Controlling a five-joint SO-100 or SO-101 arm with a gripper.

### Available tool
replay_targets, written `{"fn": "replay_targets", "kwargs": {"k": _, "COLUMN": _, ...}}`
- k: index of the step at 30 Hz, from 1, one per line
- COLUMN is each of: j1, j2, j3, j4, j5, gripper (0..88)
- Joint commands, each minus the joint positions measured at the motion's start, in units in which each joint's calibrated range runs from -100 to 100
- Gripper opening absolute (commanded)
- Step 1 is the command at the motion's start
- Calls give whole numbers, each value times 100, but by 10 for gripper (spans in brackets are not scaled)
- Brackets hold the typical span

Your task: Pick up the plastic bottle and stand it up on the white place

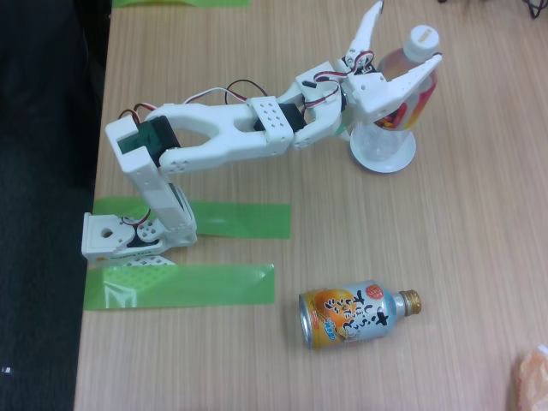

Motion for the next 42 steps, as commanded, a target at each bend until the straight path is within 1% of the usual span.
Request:
{"fn": "replay_targets", "kwargs": {"k": 1, "j1": -6, "j2": -28, "j3": -228, "j4": -85, "j5": -17, "gripper": 486}}
{"fn": "replay_targets", "kwargs": {"k": 23, "j1": 298, "j2": -20, "j3": -219, "j4": -25, "j5": -17, "gripper": 478}}
{"fn": "replay_targets", "kwargs": {"k": 42, "j1": 305, "j2": -104, "j3": -373, "j4": -77, "j5": -17, "gripper": 478}}
